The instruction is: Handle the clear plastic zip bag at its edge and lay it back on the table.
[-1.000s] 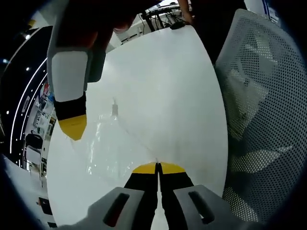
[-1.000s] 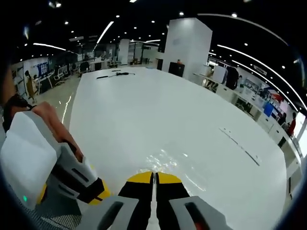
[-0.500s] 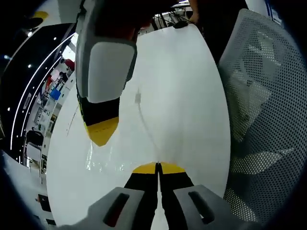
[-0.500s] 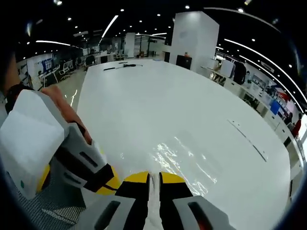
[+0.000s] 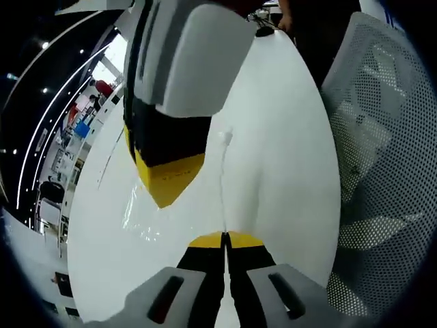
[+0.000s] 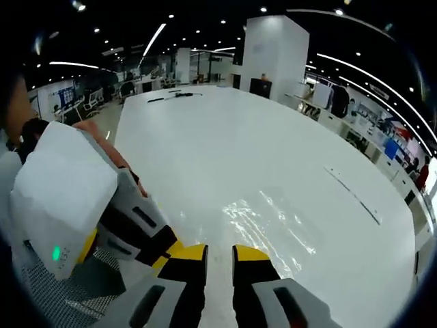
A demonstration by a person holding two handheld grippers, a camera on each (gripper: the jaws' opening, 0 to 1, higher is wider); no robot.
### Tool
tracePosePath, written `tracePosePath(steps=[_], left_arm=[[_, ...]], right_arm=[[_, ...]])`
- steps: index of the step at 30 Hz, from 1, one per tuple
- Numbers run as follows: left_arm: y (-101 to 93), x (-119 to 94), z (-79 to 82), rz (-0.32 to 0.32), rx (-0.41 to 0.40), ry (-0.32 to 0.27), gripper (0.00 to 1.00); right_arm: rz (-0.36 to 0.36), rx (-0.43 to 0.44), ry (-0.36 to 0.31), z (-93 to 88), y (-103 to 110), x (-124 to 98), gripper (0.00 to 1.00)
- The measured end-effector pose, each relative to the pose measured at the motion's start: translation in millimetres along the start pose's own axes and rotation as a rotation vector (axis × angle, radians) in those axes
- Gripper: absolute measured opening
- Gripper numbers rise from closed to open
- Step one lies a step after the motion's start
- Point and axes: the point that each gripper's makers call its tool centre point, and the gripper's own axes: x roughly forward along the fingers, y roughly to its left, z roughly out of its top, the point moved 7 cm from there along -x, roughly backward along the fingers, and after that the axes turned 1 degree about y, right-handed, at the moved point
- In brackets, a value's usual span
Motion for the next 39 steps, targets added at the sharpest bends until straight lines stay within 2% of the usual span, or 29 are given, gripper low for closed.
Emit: tracePosePath(steps=[4, 6, 11, 15, 23, 32, 35, 39], left_arm=[[5.7, 3.4, 0.4, 0.006, -0.003, 0.006, 0.0], [9.3, 5.3, 0.7, 0.007, -0.008, 0.009, 0.0], [18.8, 11.7, -0.2, 0.02, -0.016, 0.03, 0.0], [26.6, 15.9, -3.5, 0.031, -0.052, 0.053, 0.0], [36.3, 21.3, -7.1, 0.047, -0.087, 0.081, 0.0], [44.1, 28.0, -3.7, 0.066, -0.125, 0.084, 0.0], [44.7, 30.7, -0.2, 0.052, -0.158, 0.073, 0.0], [45.9, 32.3, 2.3, 0.062, -0.141, 0.081, 0.01]], right_arm=[[-0.042, 0.056, -0.046, 3.5, -6.6, -12.8, 0.13], [-0.061, 0.062, -0.056, -1.0, -14.5, -11.4, 0.13], [-0.094, 0.092, -0.056, -9.2, -17.0, -23.1, 0.16], [-0.118, 0.136, -0.07, -14.7, -16.6, -33.8, 0.16], [-0.143, 0.187, -0.067, -27.7, -21.5, -34.7, 0.17], [-0.164, 0.243, -0.068, -38.2, -21.9, -43.2, 0.17], [-0.173, 0.267, -0.074, -41.6, -23.6, -44.5, 0.17], [-0.179, 0.285, -0.075, -45.8, -23.8, -44.1, 0.17]])
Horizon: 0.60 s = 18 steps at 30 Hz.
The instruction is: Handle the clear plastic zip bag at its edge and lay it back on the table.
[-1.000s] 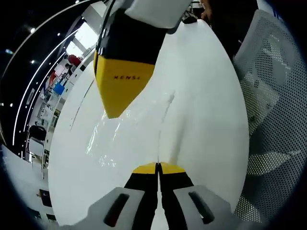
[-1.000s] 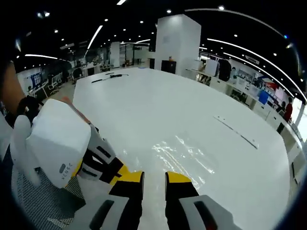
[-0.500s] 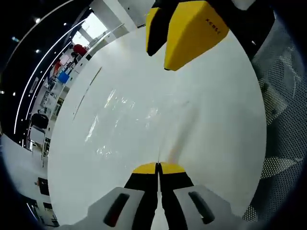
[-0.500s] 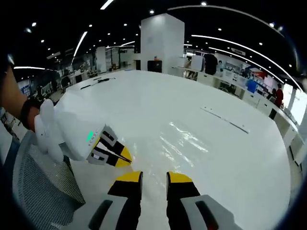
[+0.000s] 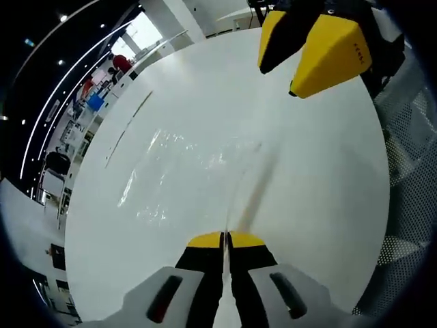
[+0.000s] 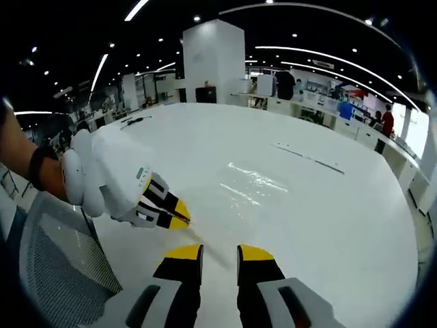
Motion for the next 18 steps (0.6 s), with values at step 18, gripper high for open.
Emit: tracePosePath(steps=[18], left_arm=[[-16.5, -4.1, 4.2, -0.068, -0.163, -0.061, 0.29]], right_arm=[[0.003, 0.05, 0.016, -12.8, 2.8, -0.3, 0.19]])
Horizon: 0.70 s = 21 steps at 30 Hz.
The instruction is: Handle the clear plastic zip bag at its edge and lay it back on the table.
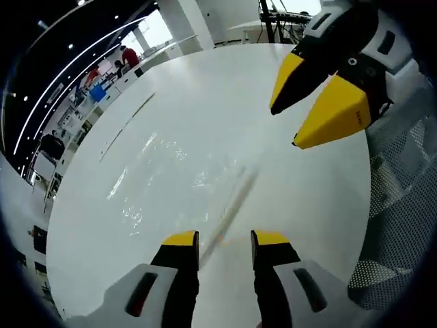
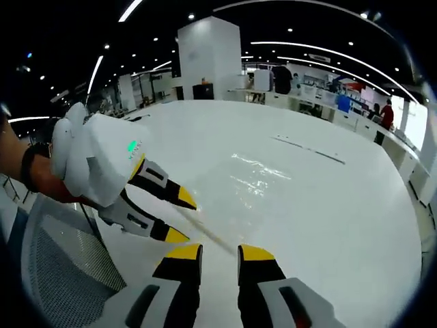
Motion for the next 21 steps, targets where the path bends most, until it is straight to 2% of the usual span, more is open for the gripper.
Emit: tracePosePath(steps=[4, 7, 11, 13, 16, 19, 20, 21], left_arm=[[-6.3, -7.5, 1.3, 0.008, -0.022, -0.015, 0.4], [-9.9, -18.5, 2.9, -0.005, -0.047, -0.028, 0.41], [-11.7, -23.2, 2.6, -0.018, -0.082, -0.056, 0.44], [-15.7, -27.6, 5.9, -0.046, -0.087, -0.097, 0.49], [-17.2, -33.7, 3.3, -0.04, -0.078, -0.104, 0.53], [-18.9, -38.4, 2.5, -0.046, -0.11, -0.122, 0.55], [-18.9, -41.5, 1.2, -0.039, -0.114, -0.129, 0.56], [-13.5, -41.7, 0.3, -0.039, -0.123, -0.139, 0.56]], right_arm=[[-0.012, 0.024, -0.01, -1.1, -0.3, -10.1, 0.23], [-0.034, 0.042, -0.023, -2.7, -2.3, -20.6, 0.26], [-0.054, 0.069, -0.043, -7.5, -9.3, -20.5, 0.34], [-0.063, 0.088, -0.06, -6.3, -8.2, -26.7, 0.38], [-0.063, 0.111, -0.068, -6.6, -8.1, -27.7, 0.46], [-0.067, 0.124, -0.076, -7.4, -8.5, -30.4, 0.5], [-0.062, 0.141, -0.088, -10.5, -11.9, -24.8, 0.51], [-0.064, 0.144, -0.096, -10.6, -12.7, -25.0, 0.52]])
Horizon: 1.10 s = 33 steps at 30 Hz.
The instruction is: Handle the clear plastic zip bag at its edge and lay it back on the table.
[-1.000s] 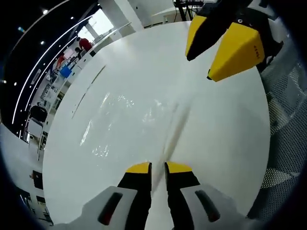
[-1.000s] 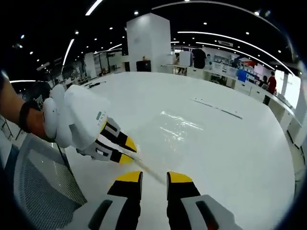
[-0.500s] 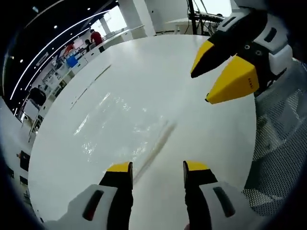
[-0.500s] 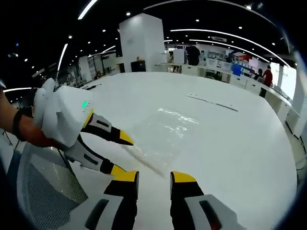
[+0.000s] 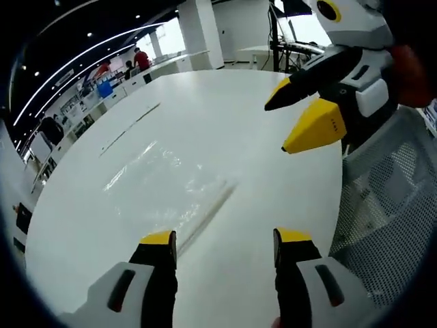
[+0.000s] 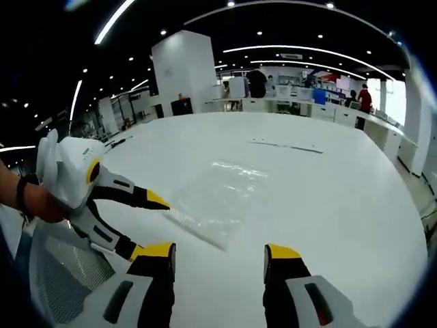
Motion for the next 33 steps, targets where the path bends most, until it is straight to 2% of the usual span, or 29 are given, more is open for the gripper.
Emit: tracePosePath(steps=[3, 6, 11, 14, 16, 18, 21, 25, 31, 33], left_arm=[[6.1, -4.8, -5.5, 0.006, -0.035, -0.019, 0.57], [11.6, -14.3, -17.3, 0.018, -0.115, -0.053, 0.6], [10.9, -30.7, -25.7, 0.039, -0.144, -0.099, 0.64], [16.9, -39.5, -28.1, 0.066, -0.187, -0.139, 0.65], [24.0, -42.6, -30.2, 0.06, -0.204, -0.159, 0.66], [22.6, -49.8, -33.2, 0.077, -0.211, -0.172, 0.66], [31.9, -52.3, -40.3, 0.088, -0.241, -0.181, 0.67], [33.9, -58.3, -53.7, 0.11, -0.251, -0.172, 0.7], [33.3, -73.4, -64.3, 0.13, -0.294, -0.18, 0.71], [38.9, -76.7, -69.5, 0.136, -0.305, -0.179, 0.71]], right_arm=[[-0.003, 0.021, -0.025, 0.9, 1.1, -5.5, 0.53], [0.001, 0.032, -0.029, -3.7, -1.8, -5.4, 0.55], [0.008, 0.039, -0.037, -6.8, -6.3, -7.7, 0.57], [0.013, 0.04, -0.037, -7.2, -5.8, -6.8, 0.6], [0.013, 0.04, -0.039, -8.4, -11.9, -7.6, 0.61], [0.017, 0.044, -0.043, -8.7, -12.1, -11.0, 0.62], [0.022, 0.042, -0.046, -6.5, -9.3, -14.7, 0.64], [0.026, 0.046, -0.052, -9.5, -14.0, -15.6, 0.65], [0.028, 0.058, -0.063, -13.0, -10.7, -21.4, 0.67], [0.028, 0.061, -0.06, -17.5, -14.4, -21.0, 0.67]])
